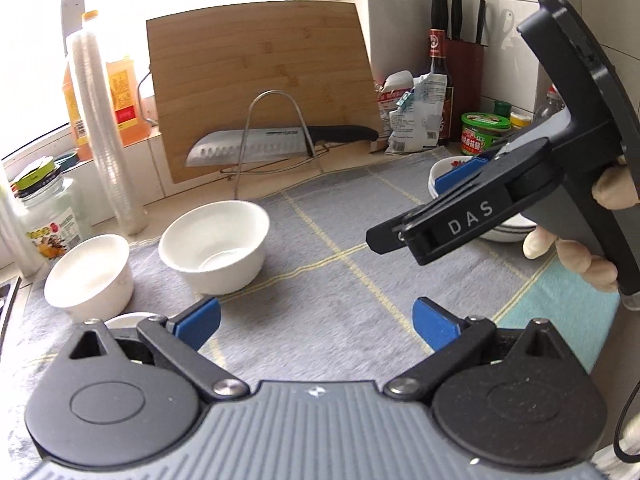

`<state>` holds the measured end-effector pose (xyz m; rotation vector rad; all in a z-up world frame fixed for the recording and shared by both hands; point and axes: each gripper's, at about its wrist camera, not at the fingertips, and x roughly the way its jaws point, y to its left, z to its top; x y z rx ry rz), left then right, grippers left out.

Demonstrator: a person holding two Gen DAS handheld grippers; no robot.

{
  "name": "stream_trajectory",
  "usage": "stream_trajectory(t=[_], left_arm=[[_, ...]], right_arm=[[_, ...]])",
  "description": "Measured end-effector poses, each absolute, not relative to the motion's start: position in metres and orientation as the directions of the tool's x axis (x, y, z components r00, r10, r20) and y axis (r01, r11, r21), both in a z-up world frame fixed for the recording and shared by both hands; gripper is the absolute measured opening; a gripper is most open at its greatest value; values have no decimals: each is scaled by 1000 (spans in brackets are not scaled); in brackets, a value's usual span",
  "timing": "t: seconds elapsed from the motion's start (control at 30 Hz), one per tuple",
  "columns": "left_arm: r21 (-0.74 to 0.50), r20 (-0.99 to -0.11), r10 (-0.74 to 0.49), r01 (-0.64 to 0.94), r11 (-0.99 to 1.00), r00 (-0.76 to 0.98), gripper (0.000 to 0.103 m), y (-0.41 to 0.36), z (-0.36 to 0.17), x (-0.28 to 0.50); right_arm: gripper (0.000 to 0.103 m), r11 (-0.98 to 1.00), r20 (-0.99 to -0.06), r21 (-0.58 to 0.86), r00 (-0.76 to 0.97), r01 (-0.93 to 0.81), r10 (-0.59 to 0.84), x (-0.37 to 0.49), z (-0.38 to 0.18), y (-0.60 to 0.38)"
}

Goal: Organize plates and bowls
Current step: 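Withdraw both tools up and away from the plate stack, then grasp the rim of a white bowl with the right tool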

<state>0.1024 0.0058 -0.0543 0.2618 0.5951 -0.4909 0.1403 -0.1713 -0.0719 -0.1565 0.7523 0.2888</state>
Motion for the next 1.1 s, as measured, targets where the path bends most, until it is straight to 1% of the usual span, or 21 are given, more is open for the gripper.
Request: stream_trajectory(t=[0.13,0.4,0.6,0.8,0.9,0.97,1.1], left_arm=[[145,-589,-304,468,872,749,102,52,-61,94],[146,-625,-208,375,916,752,102,116,-80,96],[101,-638,-254,407,908,727,102,131,-96,106],[112,-620,-311,474,873,721,99,130,-100,110],[124,-610,-329,497,859,721,98,127,-100,112],[125,-603,-341,507,853,721,95,126,-100,112],[115,-599,-360,521,845,716,93,126,-101,114]], right_arm=[[103,937,-694,20,670,-348,264,138,-82,-130],[103,891,-704,47,618,-451,350,134,-93,-60],[103,858,-721,66,570,-510,394,142,-102,-33],[103,835,-731,115,524,-538,437,150,-106,-17],[101,824,-734,123,508,-552,450,152,-108,-10],[94,818,-738,123,499,-562,454,153,-109,-6],[85,802,-743,127,480,-584,467,156,-109,0]])
